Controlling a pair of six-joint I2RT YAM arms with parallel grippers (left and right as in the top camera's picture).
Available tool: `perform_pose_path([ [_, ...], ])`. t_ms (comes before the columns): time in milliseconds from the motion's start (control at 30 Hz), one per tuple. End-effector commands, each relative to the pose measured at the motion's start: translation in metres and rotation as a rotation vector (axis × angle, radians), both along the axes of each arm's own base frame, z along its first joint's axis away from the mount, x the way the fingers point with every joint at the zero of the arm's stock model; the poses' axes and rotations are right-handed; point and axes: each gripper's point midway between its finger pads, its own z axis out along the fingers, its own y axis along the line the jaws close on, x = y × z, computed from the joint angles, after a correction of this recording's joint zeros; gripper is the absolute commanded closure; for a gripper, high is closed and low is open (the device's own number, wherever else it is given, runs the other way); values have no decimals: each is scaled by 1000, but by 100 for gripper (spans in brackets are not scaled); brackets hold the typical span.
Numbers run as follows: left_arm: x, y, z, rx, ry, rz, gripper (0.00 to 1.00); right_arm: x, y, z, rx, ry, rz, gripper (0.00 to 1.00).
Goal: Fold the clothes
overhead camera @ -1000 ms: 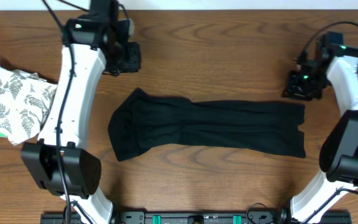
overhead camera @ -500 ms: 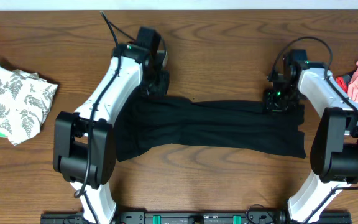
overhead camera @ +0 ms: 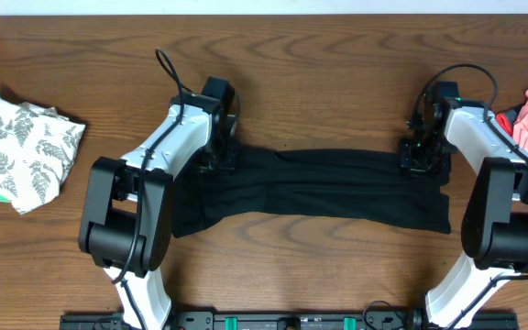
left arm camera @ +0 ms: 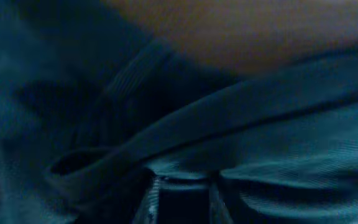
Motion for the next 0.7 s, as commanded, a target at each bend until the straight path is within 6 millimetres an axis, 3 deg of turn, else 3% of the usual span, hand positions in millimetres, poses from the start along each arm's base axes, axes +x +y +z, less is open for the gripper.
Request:
perform_pose_path([
  [0, -1, 16, -3, 74, 3, 25, 75, -3, -15, 3, -56, -1, -35, 76],
  [167, 12, 12, 12, 58, -53, 27, 75, -2, -15, 3, -55, -4, -37, 76],
  [333, 37, 8, 52, 32, -193, 32, 74, -1, -15, 3, -53, -8, -37, 76],
  [367, 44, 10, 63, 43, -238, 36, 71, -1, -15, 3, -52, -8, -37, 76],
  [467, 61, 20, 88, 86, -363, 70, 50, -1, -15, 3, -53, -8, -37, 76],
  [533, 71, 24, 99, 93, -425, 86, 44, -1, -15, 3, -53, -8, -37, 76],
  [667, 83, 31, 97, 86, -453, 115, 32, -2, -15, 3, -53, -7, -37, 76],
])
